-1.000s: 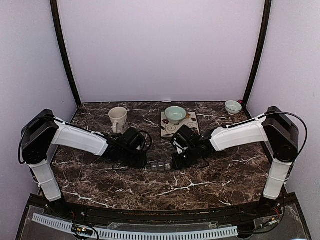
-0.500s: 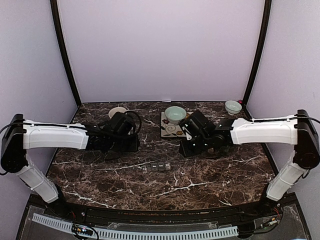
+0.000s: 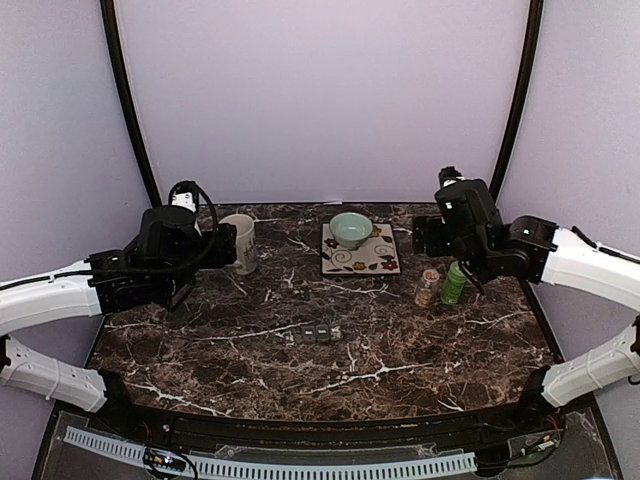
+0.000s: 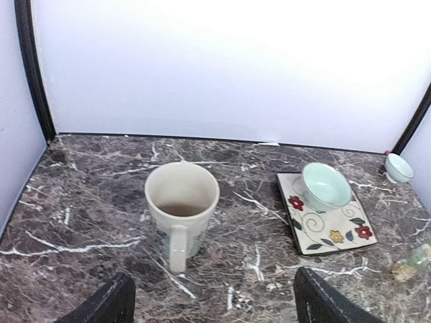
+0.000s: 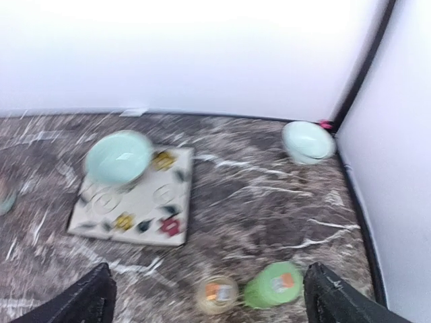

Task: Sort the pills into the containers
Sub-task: Reset both arms

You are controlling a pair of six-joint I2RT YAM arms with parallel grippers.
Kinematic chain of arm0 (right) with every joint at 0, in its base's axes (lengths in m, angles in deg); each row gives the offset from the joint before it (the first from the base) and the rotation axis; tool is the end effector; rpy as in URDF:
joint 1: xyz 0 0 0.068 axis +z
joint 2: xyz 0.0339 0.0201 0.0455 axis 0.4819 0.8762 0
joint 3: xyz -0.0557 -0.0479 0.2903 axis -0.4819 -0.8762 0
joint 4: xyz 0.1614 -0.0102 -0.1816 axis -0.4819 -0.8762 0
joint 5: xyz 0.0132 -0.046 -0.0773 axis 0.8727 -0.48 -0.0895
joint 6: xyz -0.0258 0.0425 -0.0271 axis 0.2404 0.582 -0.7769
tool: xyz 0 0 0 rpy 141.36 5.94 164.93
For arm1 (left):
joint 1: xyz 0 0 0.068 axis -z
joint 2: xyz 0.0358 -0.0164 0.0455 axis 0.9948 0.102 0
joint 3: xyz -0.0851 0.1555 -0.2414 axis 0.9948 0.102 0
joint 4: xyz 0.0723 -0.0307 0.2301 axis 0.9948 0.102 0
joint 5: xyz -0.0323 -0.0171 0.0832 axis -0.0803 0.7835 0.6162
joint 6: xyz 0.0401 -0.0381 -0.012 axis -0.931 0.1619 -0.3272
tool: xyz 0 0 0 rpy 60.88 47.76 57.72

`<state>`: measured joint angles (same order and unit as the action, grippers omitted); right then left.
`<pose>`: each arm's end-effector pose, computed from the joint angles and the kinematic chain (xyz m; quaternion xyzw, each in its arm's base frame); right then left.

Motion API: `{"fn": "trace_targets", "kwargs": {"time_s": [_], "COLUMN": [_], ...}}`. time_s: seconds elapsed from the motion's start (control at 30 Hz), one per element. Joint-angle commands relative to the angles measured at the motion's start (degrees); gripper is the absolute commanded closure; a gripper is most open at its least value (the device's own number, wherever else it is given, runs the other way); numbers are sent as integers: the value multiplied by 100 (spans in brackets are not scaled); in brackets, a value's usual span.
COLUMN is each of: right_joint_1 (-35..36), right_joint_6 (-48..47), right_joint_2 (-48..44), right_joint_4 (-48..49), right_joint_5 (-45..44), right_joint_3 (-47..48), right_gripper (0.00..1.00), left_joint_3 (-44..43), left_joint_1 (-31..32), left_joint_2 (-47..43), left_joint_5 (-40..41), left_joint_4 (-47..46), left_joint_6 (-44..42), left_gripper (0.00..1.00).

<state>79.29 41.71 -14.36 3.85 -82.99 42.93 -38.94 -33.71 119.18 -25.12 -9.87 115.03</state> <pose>0.1739 0.1675 0.3561 -0.0146 0.8367 -0.0012 0.5475 0.1605 -0.1539 0.3426 -0.0449 0.7864 -0.1269 0.6029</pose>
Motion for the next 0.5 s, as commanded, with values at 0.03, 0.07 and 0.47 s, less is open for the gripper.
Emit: {"fn": "trace_targets", "kwargs": {"time_s": [0.03,0.07,0.47], "right_joint_1": [-930,-1206,-1639], "right_joint_6": [25,117,2201], "right_joint_2": [-1039,-1190,-1328], "right_joint_4": [226,98,-1972], "right_joint_5": [-1143,-1010,-1849], "right_joint_3": [-648,-712,-522], "right_gripper": [0,0,0], "left_joint_3": [332,405,1174], "left_joint_1": [-7,-26,-208], "left_joint_2": [-301,-357,-1120], "left_joint_5": [1079,1156,1292], "left_joint_4": [-682,-779,-1383], "left_joint_6": [-1173,-1282,-1662], "left_gripper": [9,7,5]}}
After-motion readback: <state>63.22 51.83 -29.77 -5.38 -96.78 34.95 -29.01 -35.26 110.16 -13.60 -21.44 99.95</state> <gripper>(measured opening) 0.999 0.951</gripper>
